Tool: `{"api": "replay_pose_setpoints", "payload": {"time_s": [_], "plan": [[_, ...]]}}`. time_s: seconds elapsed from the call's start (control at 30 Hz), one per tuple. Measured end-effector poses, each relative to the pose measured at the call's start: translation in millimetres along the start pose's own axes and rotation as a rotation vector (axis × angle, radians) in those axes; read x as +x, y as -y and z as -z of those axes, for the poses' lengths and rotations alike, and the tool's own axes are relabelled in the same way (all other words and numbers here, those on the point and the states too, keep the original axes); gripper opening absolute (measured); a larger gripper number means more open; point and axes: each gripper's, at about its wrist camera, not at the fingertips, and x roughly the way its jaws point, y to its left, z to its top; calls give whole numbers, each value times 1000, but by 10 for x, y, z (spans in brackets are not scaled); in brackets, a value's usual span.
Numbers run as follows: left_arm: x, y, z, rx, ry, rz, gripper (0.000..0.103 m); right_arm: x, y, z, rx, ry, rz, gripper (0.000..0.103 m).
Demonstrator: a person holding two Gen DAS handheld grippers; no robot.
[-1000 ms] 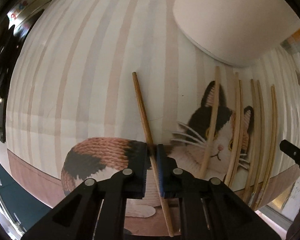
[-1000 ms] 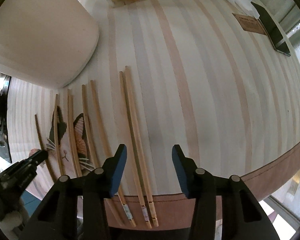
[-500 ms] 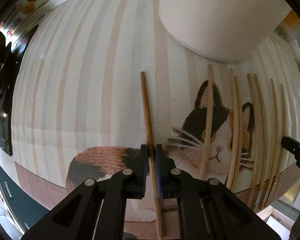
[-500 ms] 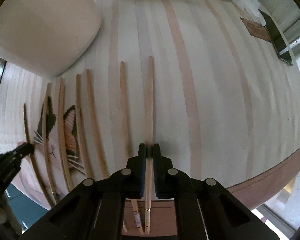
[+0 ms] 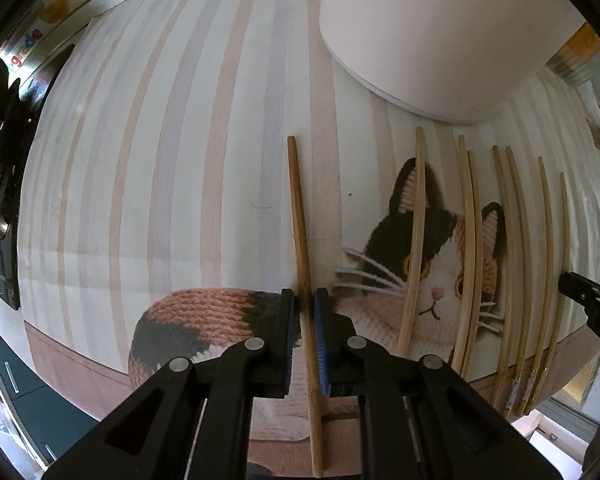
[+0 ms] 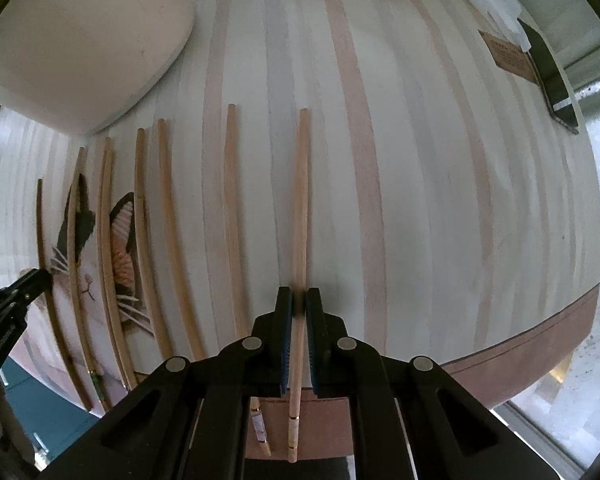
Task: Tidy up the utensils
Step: 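Grasp a chopstick with the left gripper while the right gripper grasps another, then lift both chopsticks and release them into the pink holder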
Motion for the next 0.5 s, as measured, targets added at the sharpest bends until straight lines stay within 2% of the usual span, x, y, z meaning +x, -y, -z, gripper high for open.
{"api": "replay_pose_setpoints", "payload": {"time_s": [0.33, 0.5], "plan": [[-17, -2, 32, -10, 1, 4, 7, -75, -44, 1, -4, 13, 19, 7], [-148, -51, 115, -8, 52, -50, 5, -105, 45, 105, 25, 45, 13, 7]]}}
